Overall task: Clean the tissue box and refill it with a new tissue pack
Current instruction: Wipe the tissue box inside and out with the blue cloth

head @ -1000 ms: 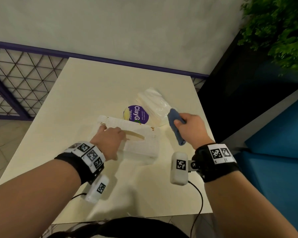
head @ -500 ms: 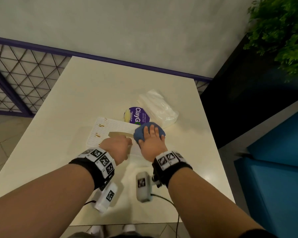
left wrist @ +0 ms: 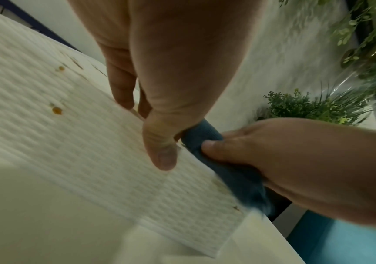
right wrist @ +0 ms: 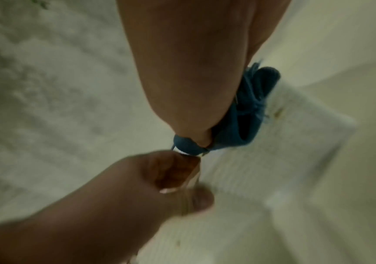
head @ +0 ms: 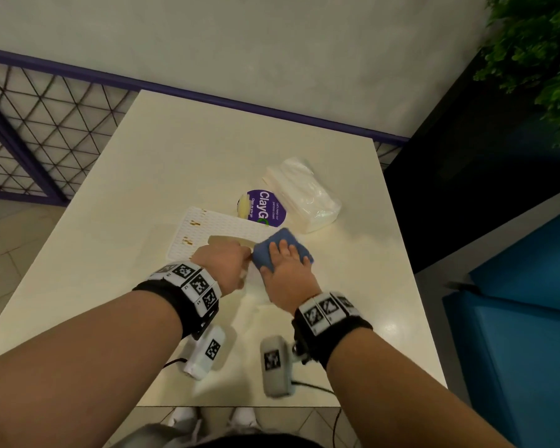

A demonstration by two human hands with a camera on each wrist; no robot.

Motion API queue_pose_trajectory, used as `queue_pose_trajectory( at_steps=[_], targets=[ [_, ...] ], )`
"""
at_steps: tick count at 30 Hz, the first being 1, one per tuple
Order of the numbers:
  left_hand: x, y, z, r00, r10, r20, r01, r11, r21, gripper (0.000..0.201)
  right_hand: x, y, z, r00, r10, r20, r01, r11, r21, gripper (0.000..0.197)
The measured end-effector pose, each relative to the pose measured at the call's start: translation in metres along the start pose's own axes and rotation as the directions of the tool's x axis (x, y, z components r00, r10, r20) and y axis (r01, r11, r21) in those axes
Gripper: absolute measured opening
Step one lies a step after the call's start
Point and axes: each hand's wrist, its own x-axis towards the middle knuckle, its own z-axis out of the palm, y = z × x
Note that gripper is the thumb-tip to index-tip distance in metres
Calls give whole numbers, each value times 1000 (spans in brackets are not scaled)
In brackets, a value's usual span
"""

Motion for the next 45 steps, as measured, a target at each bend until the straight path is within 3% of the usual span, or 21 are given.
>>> queue_pose_trajectory(
  at_steps=[3, 10, 15, 19, 23, 27, 29, 31, 34, 37, 39, 40, 42, 44, 45],
  targets=[
    [0, 0, -1, 1000, -3, -5, 3, 1000, -20, 44, -18, 12, 8, 999, -45, 1, 45, 997, 58, 58],
    [2, 1, -3, 999, -33, -9, 33, 999, -17, 62, 31, 9, -16, 994, 100, -52, -99, 995, 22, 61],
    [-1, 5, -4, 999, -6, -46, 4, 1000, -24, 35, -5, -6, 7, 996, 89, -5, -90, 995, -50, 64],
    [-3, 7, -1, 997, 5, -77, -3, 1000, 29, 46, 3, 7, -1, 994, 110, -16, -111, 994, -20, 61],
    [-3, 6, 2, 996, 7, -84, -4, 999, 44, 50, 21, 9, -8, 988, 96, -120, -95, 995, 11, 62],
    [-7, 6, 3, 993, 36, -112, -31, 998, 46, 42, -9, 4, -10, 999, -3, 35, 3, 1000, -16, 59],
    [-6, 5, 2, 995, 73, -74, -70, 997, 43, 46, -29, 9, -13, 998, -42, 54, 41, 999, 14, 51],
    [-7, 3, 0, 991, 137, -9, -136, 989, 50, 49, -49, 14, -24, 1000, -22, -4, 23, 981, 194, 34],
    [-12, -4, -8, 974, 224, 27, -226, 969, 99, 51, -64, 24, -52, 977, 142, -157, -46, 867, 496, 11],
    [-17, -8, -13, 975, 223, -11, -220, 970, 103, 55, -61, 29, -70, 917, 200, -344, -14, 880, 475, 9],
    [-20, -4, -9, 984, 168, -52, -164, 983, 84, 45, -57, 20, -72, 909, 167, -382, 19, 899, 438, 12],
    [-22, -1, -6, 988, 140, -65, -135, 988, 77, 44, -55, 13, -69, 919, 130, -373, 44, 906, 422, 16],
    [-21, 3, 4, 995, 95, -38, -88, 986, 143, 66, -49, -2, -53, 959, 5, -284, 98, 933, 347, 32],
    [-20, 4, 9, 996, 71, -46, -62, 982, 180, 76, -43, -12, -20, 994, -94, -52, 100, 987, 127, 48],
    [-19, 3, 10, 997, 57, -47, -48, 983, 177, 78, -41, -14, -2, 996, -75, 36, 74, 997, 26, 56]
  ],
)
